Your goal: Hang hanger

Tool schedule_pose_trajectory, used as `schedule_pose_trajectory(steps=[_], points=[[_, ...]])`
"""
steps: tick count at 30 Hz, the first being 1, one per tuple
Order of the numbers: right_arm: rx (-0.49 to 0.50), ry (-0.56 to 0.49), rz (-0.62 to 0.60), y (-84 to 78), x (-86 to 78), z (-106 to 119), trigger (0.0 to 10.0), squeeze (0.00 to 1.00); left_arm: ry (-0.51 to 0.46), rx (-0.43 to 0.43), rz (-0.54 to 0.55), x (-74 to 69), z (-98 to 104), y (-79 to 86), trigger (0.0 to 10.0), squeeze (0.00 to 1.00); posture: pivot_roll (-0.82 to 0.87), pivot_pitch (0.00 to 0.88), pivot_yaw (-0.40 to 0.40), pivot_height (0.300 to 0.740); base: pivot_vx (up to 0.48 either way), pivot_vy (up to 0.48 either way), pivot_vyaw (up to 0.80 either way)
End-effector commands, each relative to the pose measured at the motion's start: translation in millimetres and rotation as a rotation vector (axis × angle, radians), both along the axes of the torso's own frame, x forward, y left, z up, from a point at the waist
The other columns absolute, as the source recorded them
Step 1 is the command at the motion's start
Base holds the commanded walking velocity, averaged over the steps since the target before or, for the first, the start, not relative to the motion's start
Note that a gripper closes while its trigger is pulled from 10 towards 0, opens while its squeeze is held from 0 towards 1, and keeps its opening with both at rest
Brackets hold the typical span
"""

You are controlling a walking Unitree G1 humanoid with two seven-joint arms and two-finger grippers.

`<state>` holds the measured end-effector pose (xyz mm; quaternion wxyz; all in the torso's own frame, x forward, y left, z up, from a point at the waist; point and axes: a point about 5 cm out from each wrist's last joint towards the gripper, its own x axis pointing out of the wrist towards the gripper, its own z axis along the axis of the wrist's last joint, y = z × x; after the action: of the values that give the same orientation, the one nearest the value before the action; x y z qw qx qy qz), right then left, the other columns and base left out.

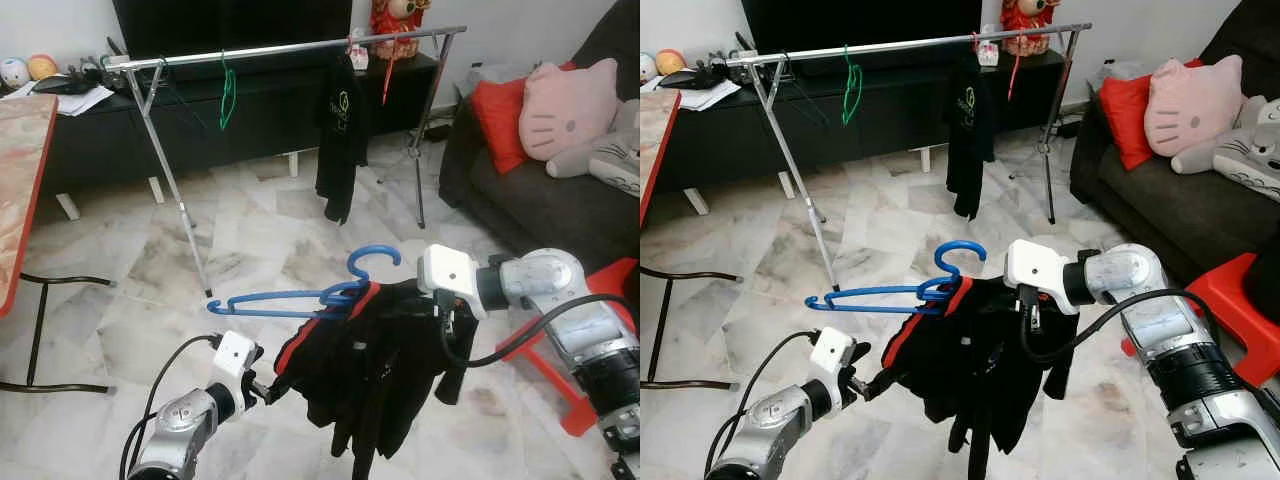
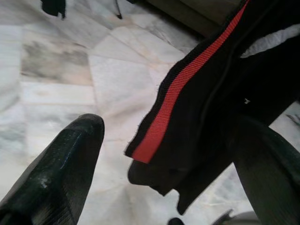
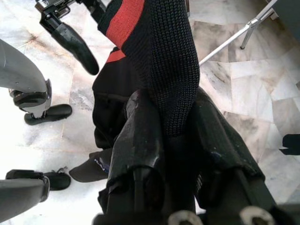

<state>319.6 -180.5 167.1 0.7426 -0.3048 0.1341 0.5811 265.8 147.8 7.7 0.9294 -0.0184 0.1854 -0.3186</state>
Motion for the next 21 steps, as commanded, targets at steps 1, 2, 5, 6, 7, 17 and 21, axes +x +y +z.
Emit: schedule_pose_trajectory(steps=[1, 2, 5, 6, 7, 17, 21], points=[[0.029, -0.043, 0.037, 6.8, 0.8, 16.2, 0.0, 0.0, 0.005, -0.019, -0.029, -0.3, -0.8, -2.7, 10.0, 0.0, -0.15, 0.001, -0.068, 0.74, 0.0, 0.0, 0.0], [0.035, -0.042, 0.045, 8.2, 0.2, 17.2, 0.0, 0.0, 0.007, -0.02, -0.037, -0.2, -0.9, -3.4, 10.0, 0.0, -0.15, 0.001, -0.068, 0.74, 0.0, 0.0, 0.0], [0.033, -0.034, 0.065, 13.5, -1.2, 15.3, 0.0, 0.0, 0.001, -0.006, -0.061, 2.0, -0.7, -10.1, 10.0, 0.0, -0.15, 0.0, -0.068, 0.74, 0.0, 0.0, 0.0], [0.033, -0.034, 0.065, 13.5, -1.2, 15.3, 0.0, 0.0, 0.001, -0.006, -0.061, 2.0, -0.7, -10.1, 10.0, 0.0, -0.15, 0.0, -0.068, 0.74, 0.0, 0.0, 0.0], [0.032, -0.031, 0.078, 15.9, -2.2, 14.4, 0.0, 0.0, -0.003, -0.007, -0.062, 3.7, 0.2, -12.0, 10.0, 0.0, -0.15, 0.0, -0.068, 0.74, 0.0, 0.0, 0.0], [0.038, -0.027, 0.083, 16.0, -6.1, 14.2, 0.0, 0.0, -0.012, 0.007, -0.059, 7.4, 0.5, -14.1, 0.0, 0.0, -0.15, 0.0, -0.06, 0.74, 0.0, 0.0, 0.0], [0.031, -0.019, 0.069, 13.0, -6.3, 10.6, 0.0, 0.0, -0.009, 0.015, -0.069, 5.0, -1.4, -11.3, 0.0, 0.0, -0.15, 0.0, -0.061, 0.74, 0.0, 0.0, 0.0]])
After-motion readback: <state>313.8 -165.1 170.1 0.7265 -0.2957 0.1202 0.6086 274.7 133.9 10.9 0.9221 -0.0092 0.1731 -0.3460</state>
